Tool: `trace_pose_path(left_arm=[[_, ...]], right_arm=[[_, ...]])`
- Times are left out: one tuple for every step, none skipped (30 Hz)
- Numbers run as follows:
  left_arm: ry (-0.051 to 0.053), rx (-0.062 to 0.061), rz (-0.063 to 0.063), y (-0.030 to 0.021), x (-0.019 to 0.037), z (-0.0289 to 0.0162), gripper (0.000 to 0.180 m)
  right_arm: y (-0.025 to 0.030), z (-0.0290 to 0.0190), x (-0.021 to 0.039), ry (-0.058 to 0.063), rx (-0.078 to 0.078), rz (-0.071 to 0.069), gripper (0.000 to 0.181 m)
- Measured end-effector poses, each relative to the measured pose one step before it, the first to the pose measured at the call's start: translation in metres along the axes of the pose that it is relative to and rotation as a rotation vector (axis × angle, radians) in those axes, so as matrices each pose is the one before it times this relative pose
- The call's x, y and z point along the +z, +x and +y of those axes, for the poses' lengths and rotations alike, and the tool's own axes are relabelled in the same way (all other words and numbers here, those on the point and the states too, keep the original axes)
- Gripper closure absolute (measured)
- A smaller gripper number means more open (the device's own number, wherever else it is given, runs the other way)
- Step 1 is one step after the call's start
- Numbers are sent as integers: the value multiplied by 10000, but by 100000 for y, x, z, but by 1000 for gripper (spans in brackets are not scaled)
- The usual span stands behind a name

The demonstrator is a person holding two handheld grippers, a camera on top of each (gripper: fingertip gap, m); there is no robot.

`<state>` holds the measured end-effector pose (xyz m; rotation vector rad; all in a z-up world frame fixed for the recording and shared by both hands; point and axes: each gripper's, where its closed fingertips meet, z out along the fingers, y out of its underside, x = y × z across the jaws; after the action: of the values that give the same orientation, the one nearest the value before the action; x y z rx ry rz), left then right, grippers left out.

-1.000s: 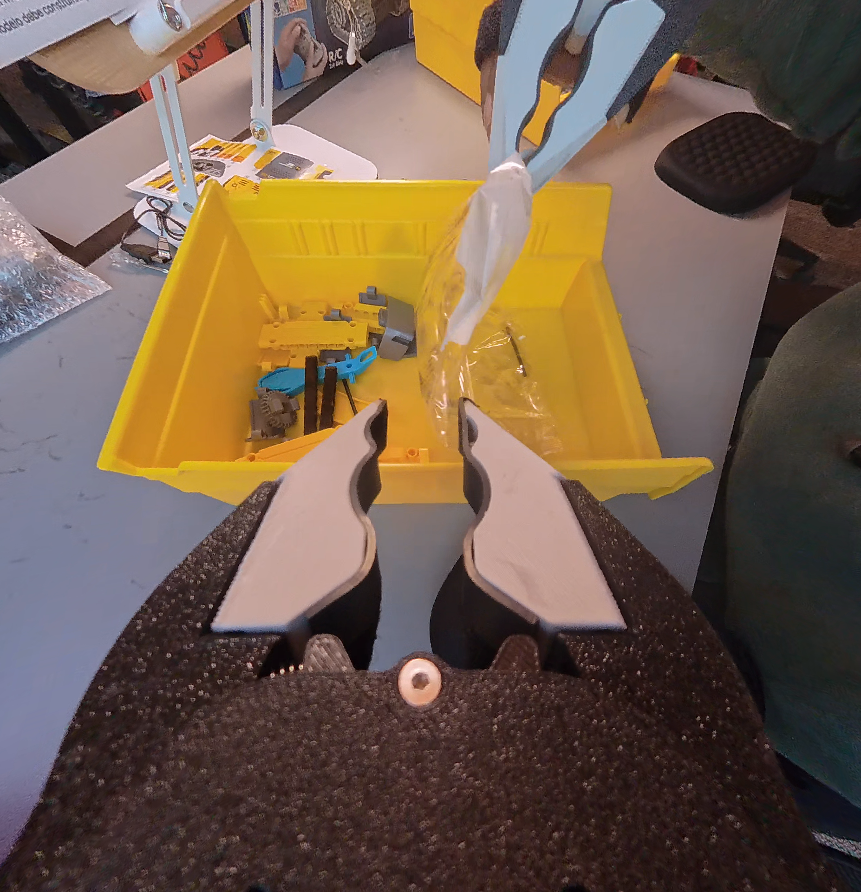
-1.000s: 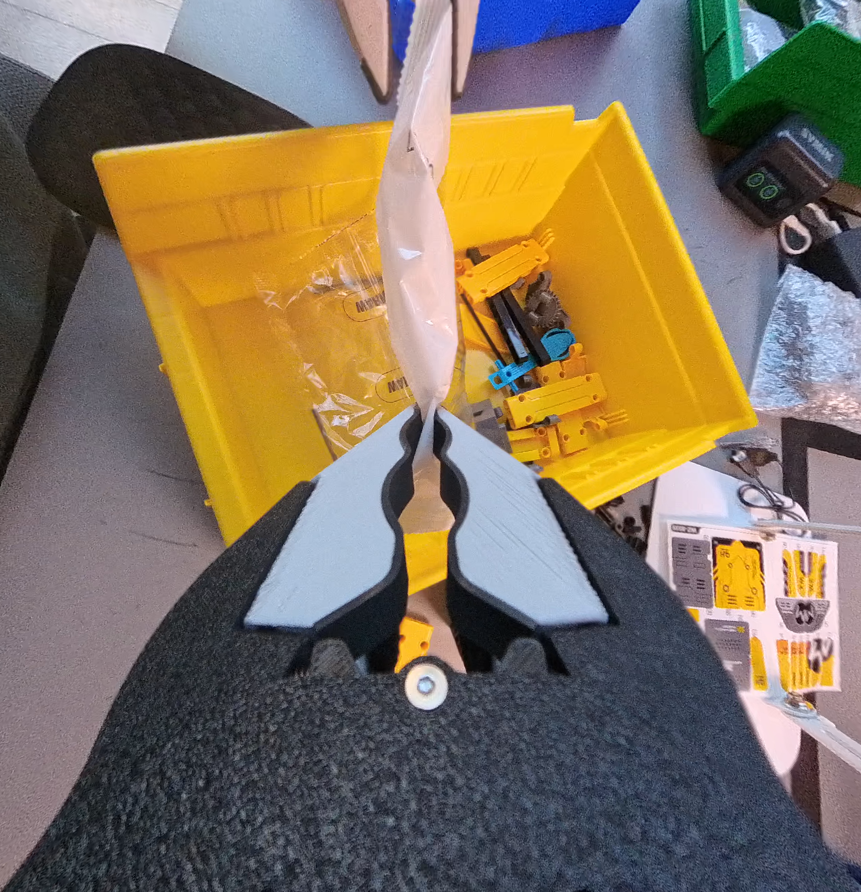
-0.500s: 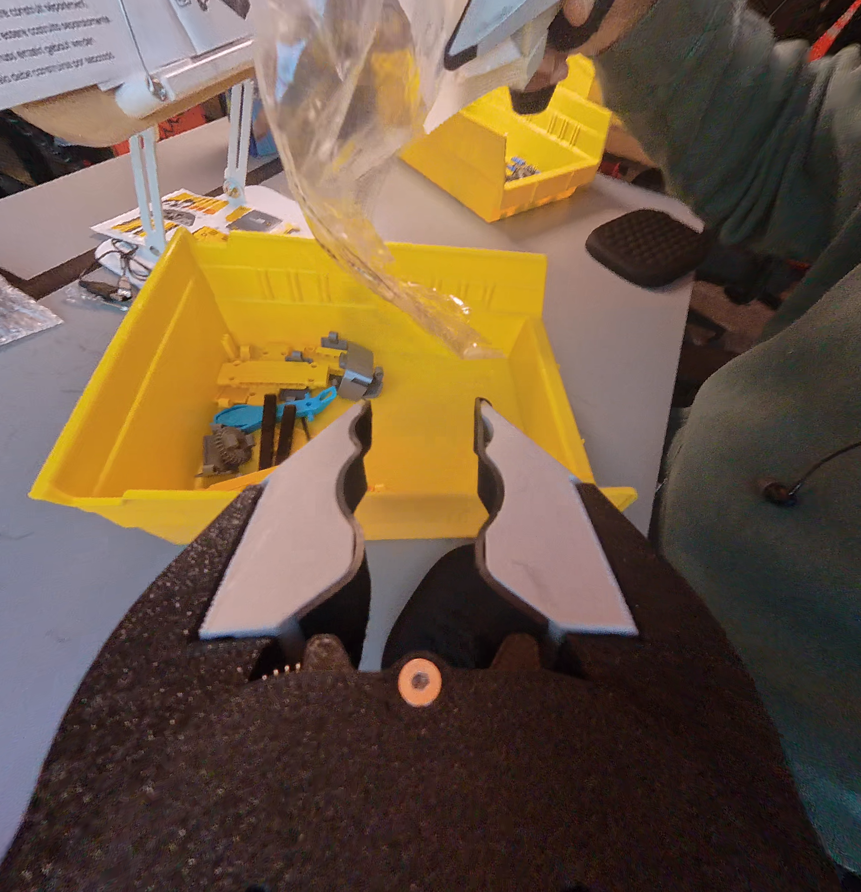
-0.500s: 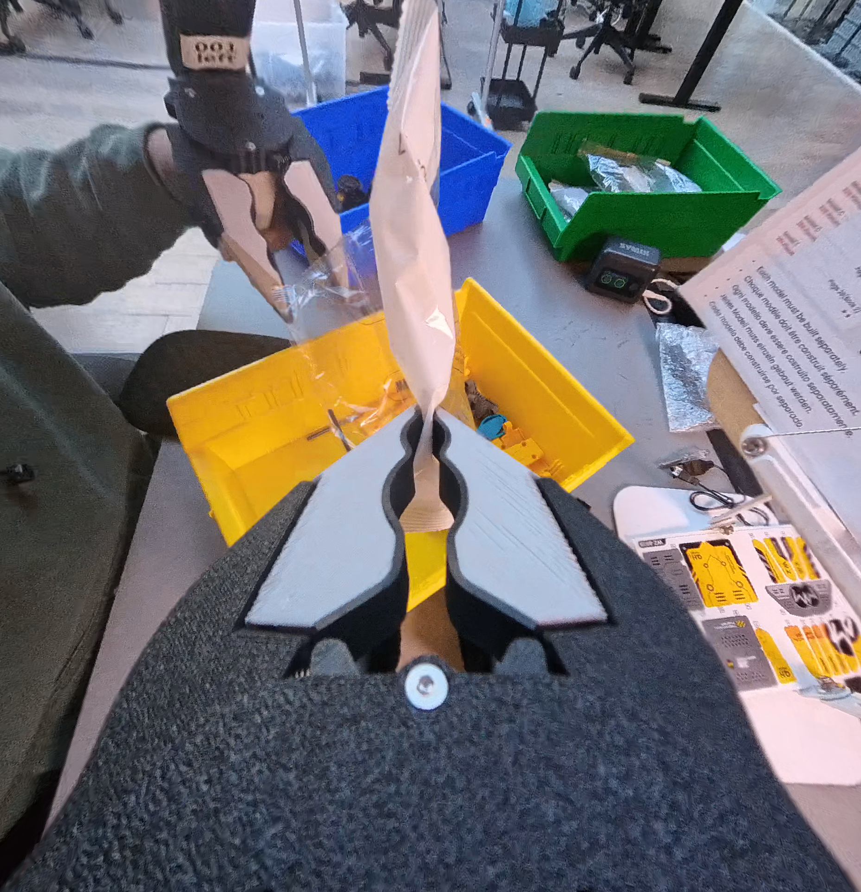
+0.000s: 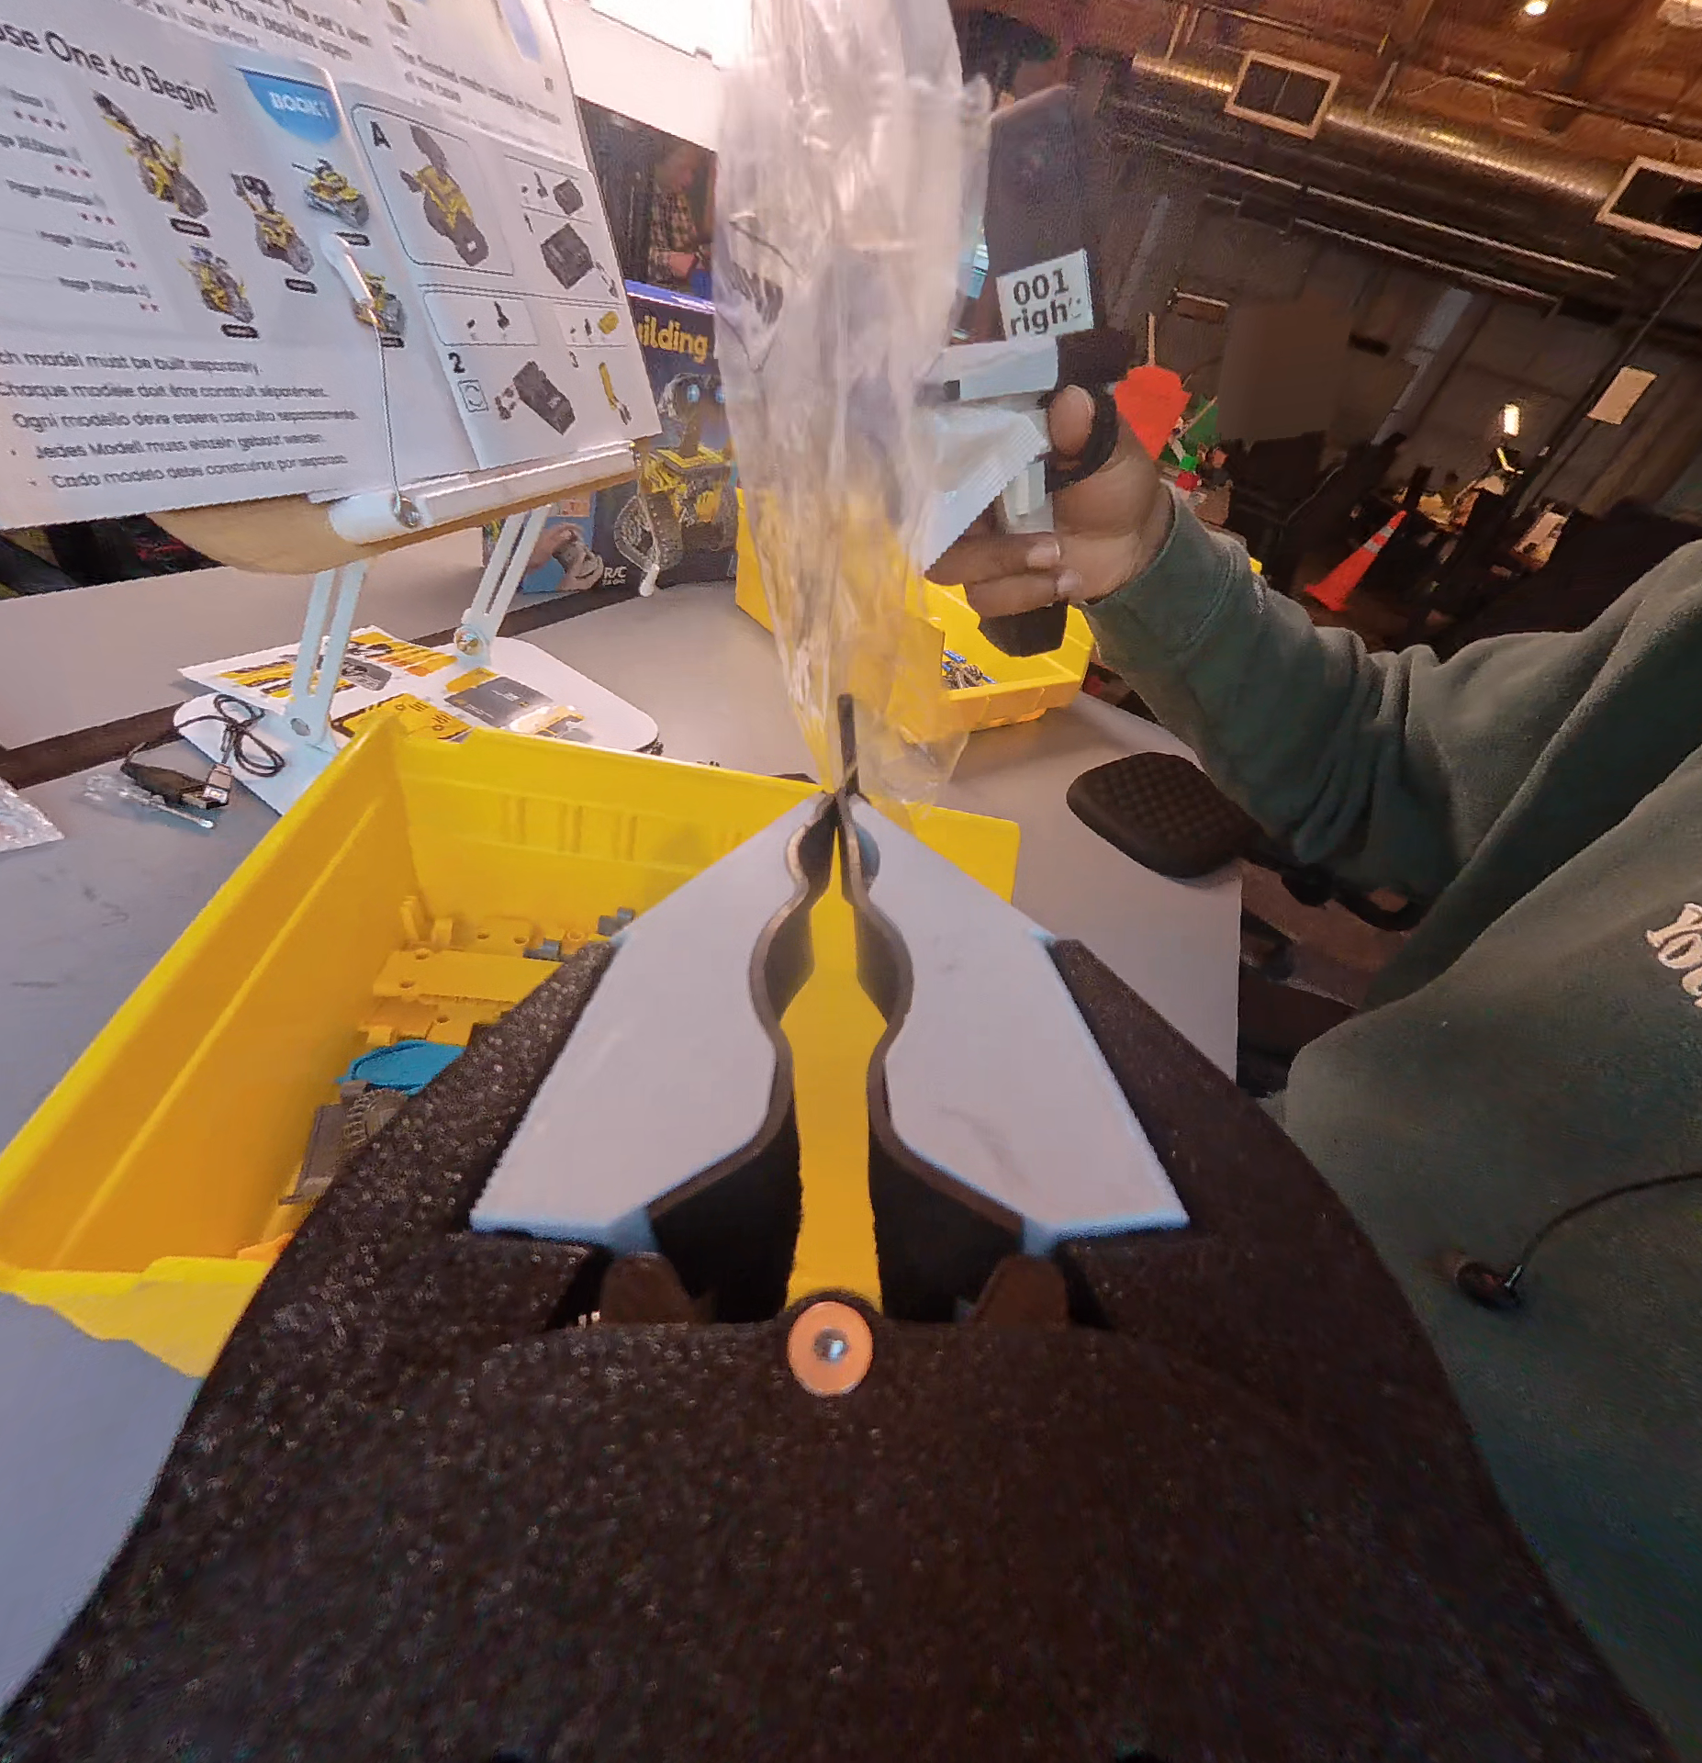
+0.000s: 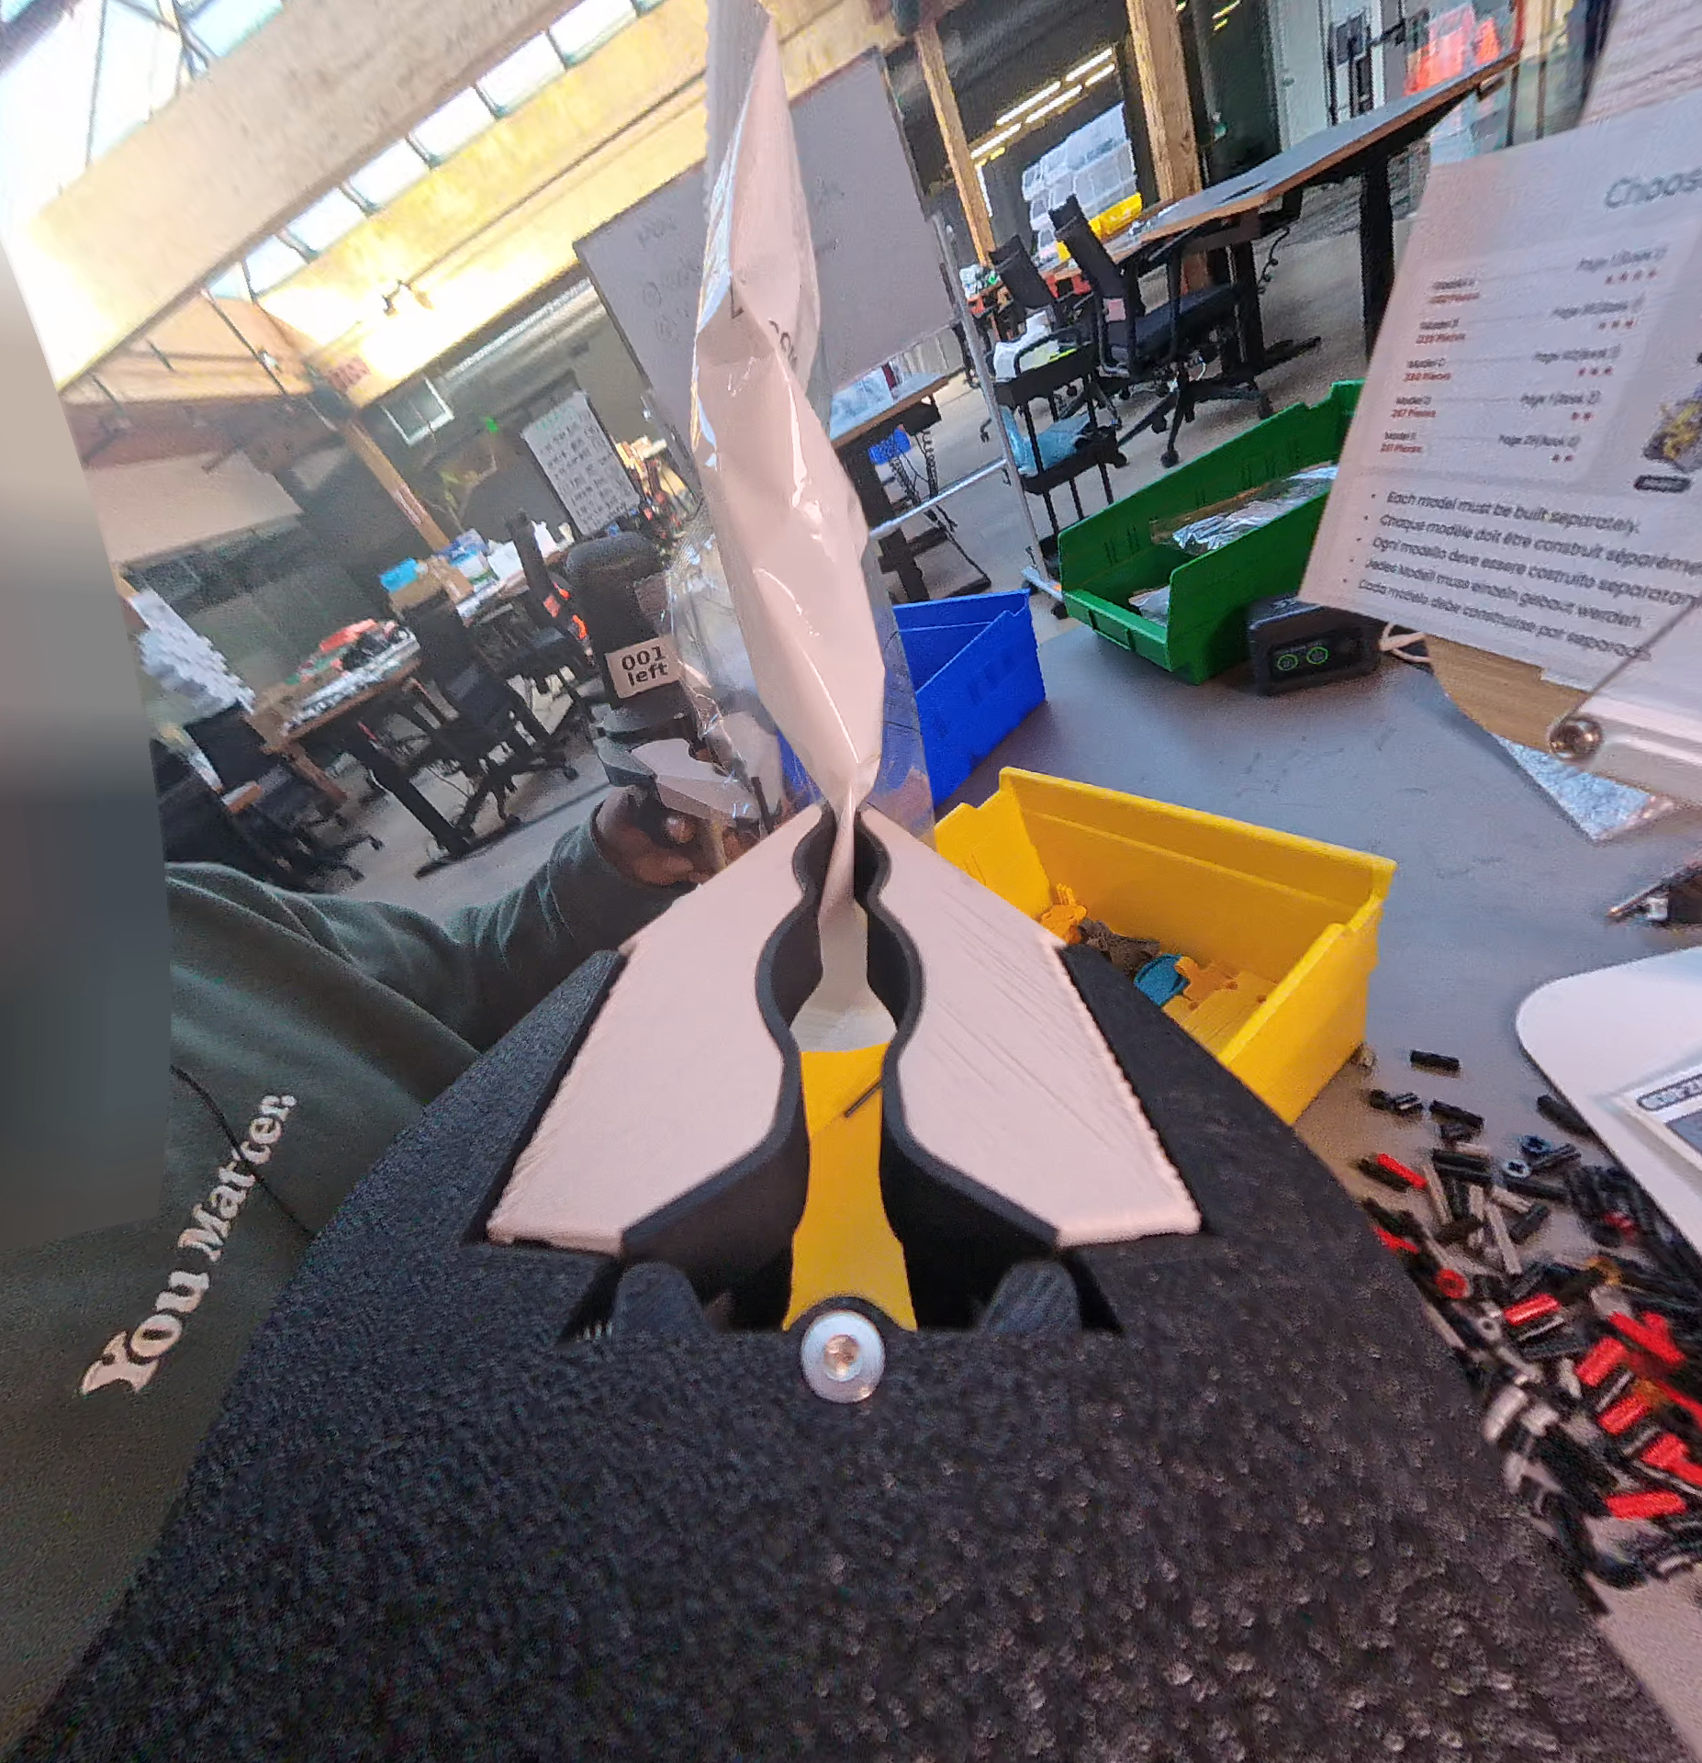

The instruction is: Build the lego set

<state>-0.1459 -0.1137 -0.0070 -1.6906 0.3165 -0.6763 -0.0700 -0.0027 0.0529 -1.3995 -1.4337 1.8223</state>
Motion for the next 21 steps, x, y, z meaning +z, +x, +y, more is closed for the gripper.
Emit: trace_pose_path(left_arm=[[29, -40, -63, -96, -158, -11, 180], [16, -30, 72, 213, 35, 63, 177], [8, -88, 111, 279, 150, 84, 168], [65, -126, 18, 68, 194, 6, 155], [136, -135, 25, 31, 157, -91, 143], [146, -160, 103, 131, 136, -134, 130], [82, -143, 122, 183, 147, -110, 119], [0, -42, 58, 141, 203, -31, 118], [-8, 66, -31, 50, 240, -56, 120], [14, 98, -56, 10, 238, -103, 136], [-30, 137, -58, -14, 127, -70, 170], [-75, 157, -173, -263, -63, -58, 178], [-132, 66, -270, -556, -304, -43, 178], [-77, -100, -56, -395, -500, -136, 178], [86, -265, 213, -33, -529, -312, 178], [84, -264, 186, 13, -420, -284, 178], [-56, -93, 29, -100, -253, -69, 177], [-93, 47, -69, -144, -167, -29, 177], [-31, 38, -29, -42, -153, -172, 177], [37, -19, 44, 72, -174, -303, 177], [49, -12, 6, 20, -202, -326, 177]], right_arm=[[358, 145, -335, 172, 309, 3, 181], [217, 277, -141, 105, 243, -73, 181], [196, 211, -33, 149, 220, -62, 181], [191, 170, 8, 125, 203, -72, 181], [159, 137, 6, 99, 177, -87, 181], [222, 69, 3, 107, 149, -24, 181], [138, 89, 18, 70, 114, -41, 181], [50, 131, 67, 38, 94, -69, 181], [54, 133, 92, 37, 86, -46, 181], [24, 167, 126, 7, 53, -47, 181], [-49, 150, 92, 2, 36, -92, 181], [46, -63, -28, 106, 47, -46, 181], [126, -239, -262, 154, 26, -17, 181], [260, -276, -473, 139, 6, 39, 181], [211, -15, -492, 1, -12, -3, 181], [156, 252, -300, -47, 59, -20, 181], [141, 457, -61, -89, 123, -34, 181], [168, 422, 52, -42, 148, -53, 181], [192, 249, 62, 18, 163, -83, 181], [239, 119, 27, 60, 150, -75, 181], [261, 44, 0, 73, 130, -65, 181]])
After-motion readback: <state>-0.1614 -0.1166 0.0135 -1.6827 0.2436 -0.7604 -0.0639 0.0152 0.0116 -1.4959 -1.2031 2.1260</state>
